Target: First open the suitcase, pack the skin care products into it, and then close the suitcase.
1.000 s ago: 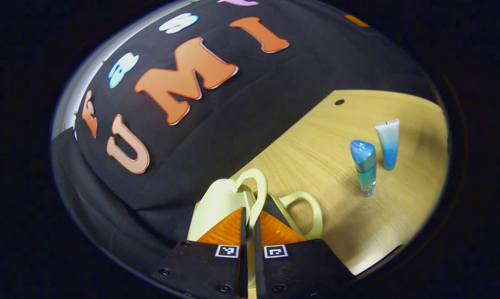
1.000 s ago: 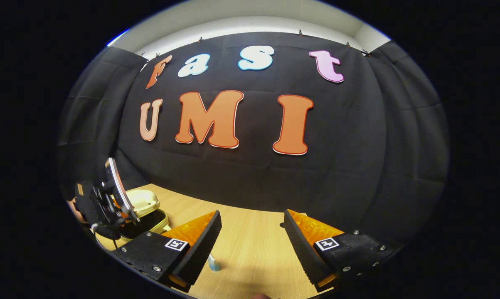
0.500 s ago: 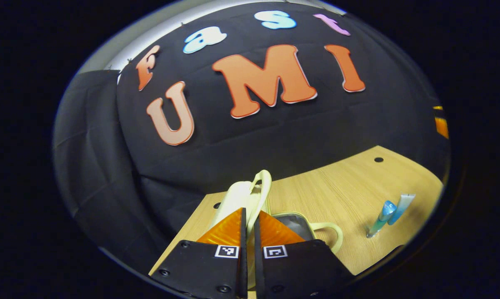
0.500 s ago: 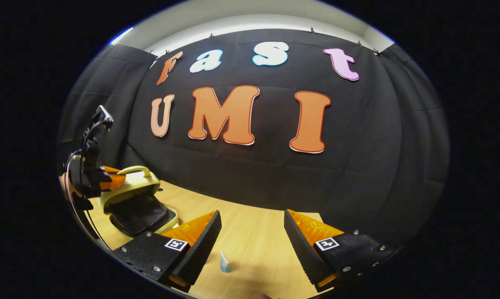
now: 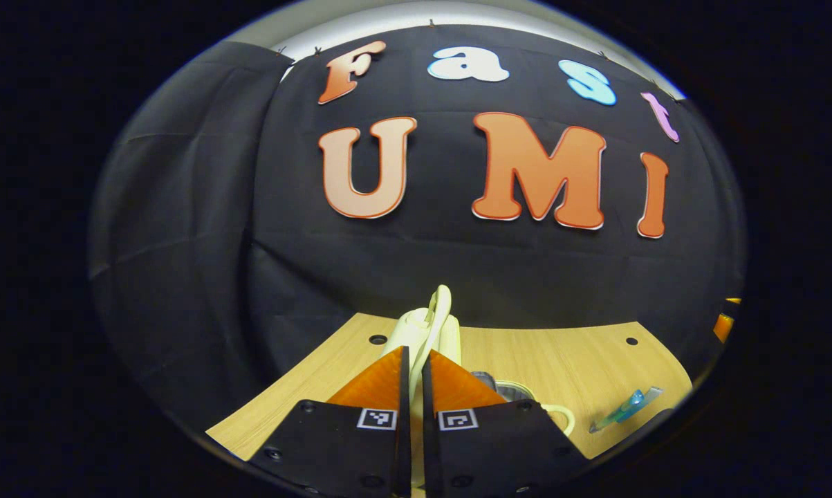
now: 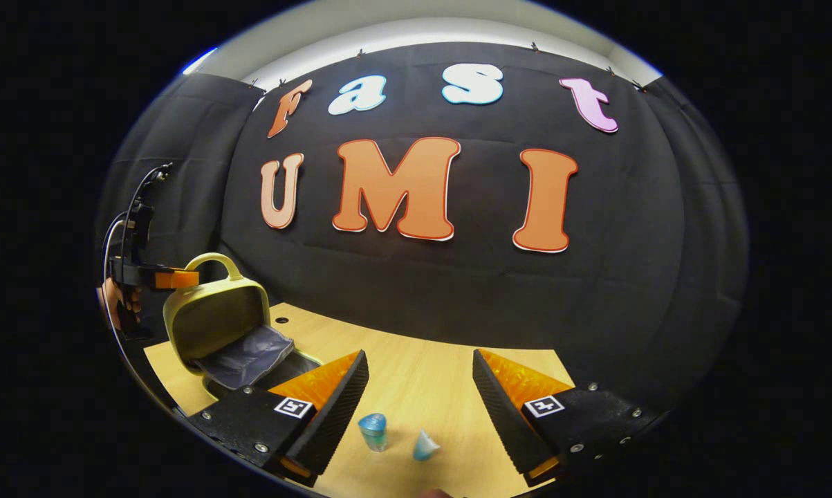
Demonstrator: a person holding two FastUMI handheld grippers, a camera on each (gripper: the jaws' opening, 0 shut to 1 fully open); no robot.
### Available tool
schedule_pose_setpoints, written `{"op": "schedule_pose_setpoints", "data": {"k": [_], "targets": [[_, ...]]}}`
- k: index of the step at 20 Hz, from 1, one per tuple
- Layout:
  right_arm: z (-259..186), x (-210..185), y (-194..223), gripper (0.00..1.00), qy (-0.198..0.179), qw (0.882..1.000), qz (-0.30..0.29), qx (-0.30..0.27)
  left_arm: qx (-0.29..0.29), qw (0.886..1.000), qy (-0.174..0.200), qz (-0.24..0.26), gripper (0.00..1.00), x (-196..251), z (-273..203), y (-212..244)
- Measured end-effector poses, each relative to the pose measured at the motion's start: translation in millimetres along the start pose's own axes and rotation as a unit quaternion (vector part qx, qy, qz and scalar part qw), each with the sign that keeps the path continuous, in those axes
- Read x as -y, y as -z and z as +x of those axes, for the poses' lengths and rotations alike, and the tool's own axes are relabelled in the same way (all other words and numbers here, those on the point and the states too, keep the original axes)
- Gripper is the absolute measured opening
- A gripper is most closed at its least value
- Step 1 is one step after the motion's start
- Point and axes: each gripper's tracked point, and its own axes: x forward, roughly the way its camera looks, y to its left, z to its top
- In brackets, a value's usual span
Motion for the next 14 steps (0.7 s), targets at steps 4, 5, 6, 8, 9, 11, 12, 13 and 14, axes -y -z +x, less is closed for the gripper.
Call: {"op": "schedule_pose_setpoints", "data": {"k": [4,5,6,8,9,11,12,13,14], "targets": [[11,-23,3,0.95,0.011,1.000,0.007,-0.014,-0.009,1.000,-0.017,-0.012,0.07,-18,6,2],[13,-29,3,0.95,0.014,1.000,0.011,-0.018,-0.015,0.999,-0.028,-0.009,0.07,-25,4,4],[15,-34,3,0.95,0.018,1.000,0.013,-0.019,-0.022,0.999,-0.035,-0.009,0.07,-30,3,9],[20,-44,4,0.95,0.027,0.999,0.013,-0.026,-0.036,0.998,-0.046,-0.008,0.07,-39,1,14],[20,-47,4,0.95,0.032,0.999,0.014,-0.029,-0.045,0.998,-0.051,-0.006,0.07,-43,0,18],[24,-58,5,0.95,0.039,0.999,0.017,-0.035,-0.066,0.996,-0.058,-0.009,0.07,-50,-4,26],[25,-61,5,0.95,0.042,0.998,0.019,-0.037,-0.073,0.995,-0.060,-0.014,0.07,-52,-4,28],[26,-65,6,0.95,0.046,0.998,0.019,-0.040,-0.081,0.995,-0.063,-0.018,0.07,-55,-3,32],[27,-69,6,0.95,0.051,0.998,0.020,-0.042,-0.091,0.994,-0.065,-0.021,0.07,-57,-2,34]]}}
